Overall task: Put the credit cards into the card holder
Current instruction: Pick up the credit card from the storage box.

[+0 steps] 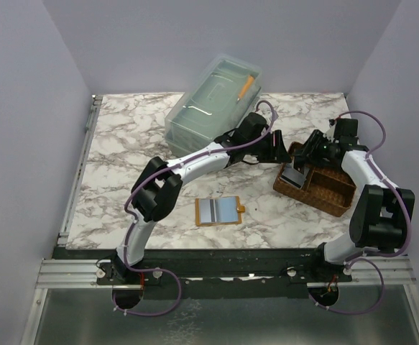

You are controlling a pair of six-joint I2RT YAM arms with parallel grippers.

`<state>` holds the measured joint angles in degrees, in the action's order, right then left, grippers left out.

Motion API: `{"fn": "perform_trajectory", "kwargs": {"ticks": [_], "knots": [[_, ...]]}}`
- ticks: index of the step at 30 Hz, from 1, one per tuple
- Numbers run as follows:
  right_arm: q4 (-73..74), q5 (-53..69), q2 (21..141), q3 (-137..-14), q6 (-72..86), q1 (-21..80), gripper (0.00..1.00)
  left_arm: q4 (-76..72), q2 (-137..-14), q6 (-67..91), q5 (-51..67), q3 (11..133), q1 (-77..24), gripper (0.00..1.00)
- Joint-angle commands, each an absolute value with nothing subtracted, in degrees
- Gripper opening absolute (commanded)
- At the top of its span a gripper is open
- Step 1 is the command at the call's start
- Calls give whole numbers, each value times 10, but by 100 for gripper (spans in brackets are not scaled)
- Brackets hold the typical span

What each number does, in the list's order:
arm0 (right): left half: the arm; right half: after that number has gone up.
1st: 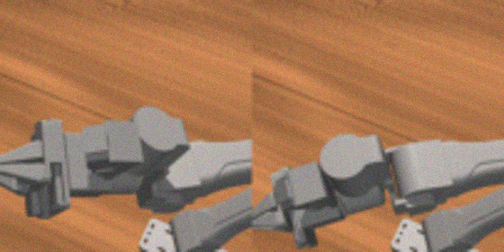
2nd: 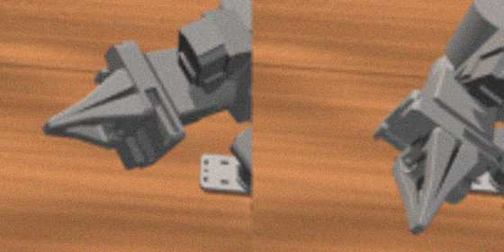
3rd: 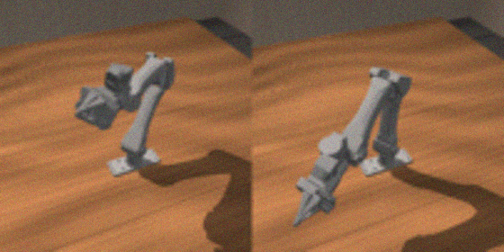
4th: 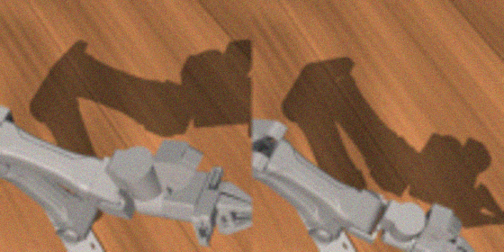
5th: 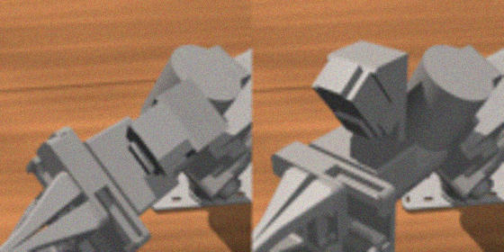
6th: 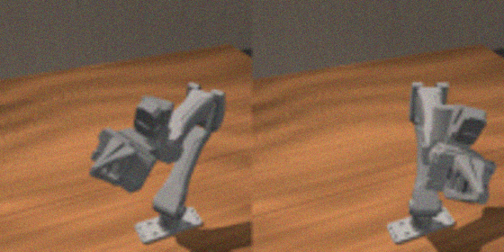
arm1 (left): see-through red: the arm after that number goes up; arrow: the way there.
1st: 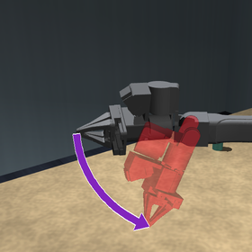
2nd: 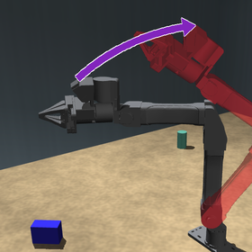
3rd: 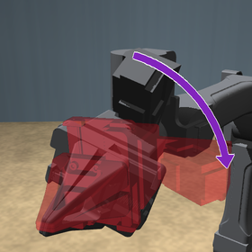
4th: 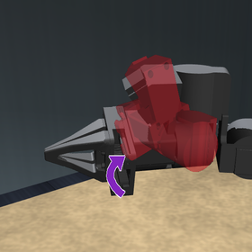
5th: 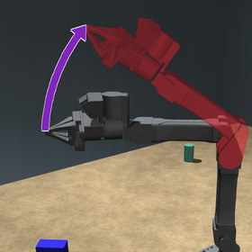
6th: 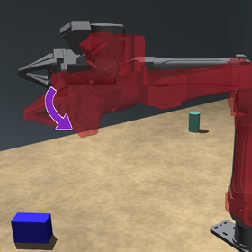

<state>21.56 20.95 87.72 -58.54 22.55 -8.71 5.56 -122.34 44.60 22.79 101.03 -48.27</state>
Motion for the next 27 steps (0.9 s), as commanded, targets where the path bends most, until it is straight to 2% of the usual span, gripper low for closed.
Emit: {"fn": "perform_trajectory", "kwargs": {"ticks": [1,10,19,24,27], "knots": [[226,234,860,-580,239,-91,0,43,-1251,441,240,1049,-487,45],[233,236,836,-582,244,-93,0,57,-1310,437,254,1106,-487,34],[240,238,835,-585,241,-96,0,60,-1325,434,252,1120,-487,29],[237,241,835,-584,244,-96,0,61,-1332,440,260,1121,-487,29],[237,241,837,-584,242,-97,0,61,-1327,440,267,1118,-487,35]]}}
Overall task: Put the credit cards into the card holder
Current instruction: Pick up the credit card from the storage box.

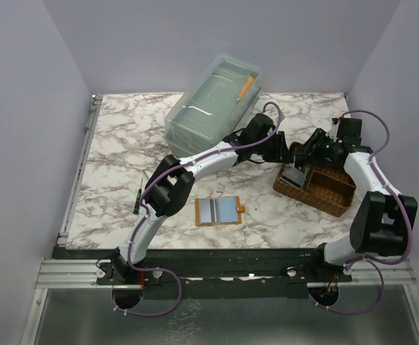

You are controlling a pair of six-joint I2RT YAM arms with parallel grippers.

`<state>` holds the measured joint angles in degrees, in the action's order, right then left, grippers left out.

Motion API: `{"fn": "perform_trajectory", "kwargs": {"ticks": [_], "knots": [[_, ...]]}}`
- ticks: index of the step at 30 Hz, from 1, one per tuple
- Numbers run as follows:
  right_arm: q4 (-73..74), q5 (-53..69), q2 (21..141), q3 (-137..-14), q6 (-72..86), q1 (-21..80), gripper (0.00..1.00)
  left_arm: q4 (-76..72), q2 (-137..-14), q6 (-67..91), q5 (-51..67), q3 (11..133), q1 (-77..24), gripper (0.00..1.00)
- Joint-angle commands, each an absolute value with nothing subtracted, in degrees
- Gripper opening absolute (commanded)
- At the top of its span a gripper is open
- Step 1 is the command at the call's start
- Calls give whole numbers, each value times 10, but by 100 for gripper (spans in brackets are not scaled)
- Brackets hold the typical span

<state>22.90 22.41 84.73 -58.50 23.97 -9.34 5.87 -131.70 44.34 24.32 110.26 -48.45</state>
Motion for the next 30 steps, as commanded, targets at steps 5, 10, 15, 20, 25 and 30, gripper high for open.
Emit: {"fn": "perform_trajectory", "kwargs": {"ticks": [5,10,15,20,25,30], "knots": [[239,235,838,-586,239,-98,0,61,-1306,437,259,1107,-486,43],[238,236,841,-583,237,-98,0,52,-1303,450,275,1108,-485,46],[237,239,840,-584,239,-99,0,46,-1313,462,285,1110,-485,45],[235,242,842,-583,239,-100,0,40,-1317,464,292,1104,-485,43],[236,242,841,-584,239,-100,0,39,-1319,463,295,1103,-485,44],[239,242,842,-586,240,-101,0,39,-1324,466,299,1097,-485,39]]}}
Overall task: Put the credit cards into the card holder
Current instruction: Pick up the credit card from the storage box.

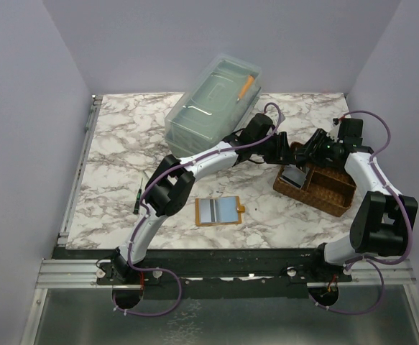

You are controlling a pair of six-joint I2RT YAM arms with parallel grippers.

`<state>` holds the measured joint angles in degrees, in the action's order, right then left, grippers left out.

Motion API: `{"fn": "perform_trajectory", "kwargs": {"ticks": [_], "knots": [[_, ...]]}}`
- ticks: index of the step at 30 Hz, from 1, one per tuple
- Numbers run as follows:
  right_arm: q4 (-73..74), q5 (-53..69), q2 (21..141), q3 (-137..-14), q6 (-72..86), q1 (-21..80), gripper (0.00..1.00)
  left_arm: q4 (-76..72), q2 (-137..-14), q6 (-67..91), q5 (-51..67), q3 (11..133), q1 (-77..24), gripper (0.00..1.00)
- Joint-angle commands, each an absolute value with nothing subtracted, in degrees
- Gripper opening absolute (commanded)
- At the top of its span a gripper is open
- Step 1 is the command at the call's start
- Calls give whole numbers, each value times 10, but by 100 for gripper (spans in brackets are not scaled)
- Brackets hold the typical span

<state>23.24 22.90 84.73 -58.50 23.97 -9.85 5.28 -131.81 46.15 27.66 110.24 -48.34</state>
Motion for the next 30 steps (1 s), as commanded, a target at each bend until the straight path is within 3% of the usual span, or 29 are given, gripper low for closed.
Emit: {"fn": "perform_trajectory", "kwargs": {"ticks": [1,14,30], "knots": [[239,243,841,-587,240,-101,0,39,-1324,465,299,1094,-486,38],[243,261,828,-589,249,-104,0,83,-1347,437,274,1120,-485,33],[236,285,829,-578,260,-106,0,98,-1373,432,300,1167,-486,38]]}}
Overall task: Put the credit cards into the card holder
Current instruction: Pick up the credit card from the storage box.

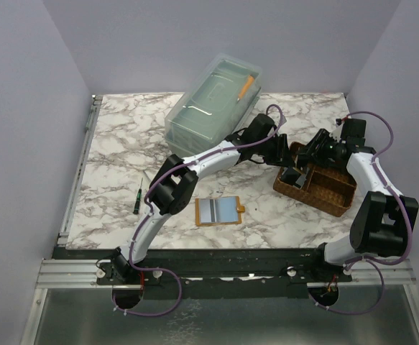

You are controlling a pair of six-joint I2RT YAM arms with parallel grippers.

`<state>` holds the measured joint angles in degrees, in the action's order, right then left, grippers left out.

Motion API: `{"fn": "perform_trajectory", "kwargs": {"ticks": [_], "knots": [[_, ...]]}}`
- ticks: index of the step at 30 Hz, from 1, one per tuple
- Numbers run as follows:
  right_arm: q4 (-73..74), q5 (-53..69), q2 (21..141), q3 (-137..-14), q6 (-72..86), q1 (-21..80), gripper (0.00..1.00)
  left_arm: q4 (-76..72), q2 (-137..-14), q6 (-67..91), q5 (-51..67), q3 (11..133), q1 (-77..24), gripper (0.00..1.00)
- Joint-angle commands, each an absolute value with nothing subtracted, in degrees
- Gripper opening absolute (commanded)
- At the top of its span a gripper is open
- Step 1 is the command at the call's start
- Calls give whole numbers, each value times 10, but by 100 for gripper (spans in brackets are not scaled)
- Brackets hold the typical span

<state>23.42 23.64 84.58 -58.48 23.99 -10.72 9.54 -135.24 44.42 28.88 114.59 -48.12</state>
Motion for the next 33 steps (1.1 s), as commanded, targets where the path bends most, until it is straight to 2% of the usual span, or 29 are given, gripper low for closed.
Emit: {"fn": "perform_trajectory", "kwargs": {"ticks": [1,5,12,17,24,30,33], "knots": [[236,285,828,-577,261,-106,0,98,-1374,432,299,1168,-485,37],[238,292,827,-578,266,-106,0,100,-1377,428,286,1170,-486,30],[239,299,825,-574,270,-106,0,109,-1381,415,278,1179,-488,33],[239,286,830,-570,270,-106,0,109,-1385,419,278,1193,-489,28],[239,264,816,-566,272,-114,0,103,-1325,424,277,1134,-480,38],[237,243,805,-562,273,-122,0,13,-1233,459,274,1014,-459,60],[232,241,803,-559,279,-123,0,-30,-1212,482,285,999,-456,67]]}}
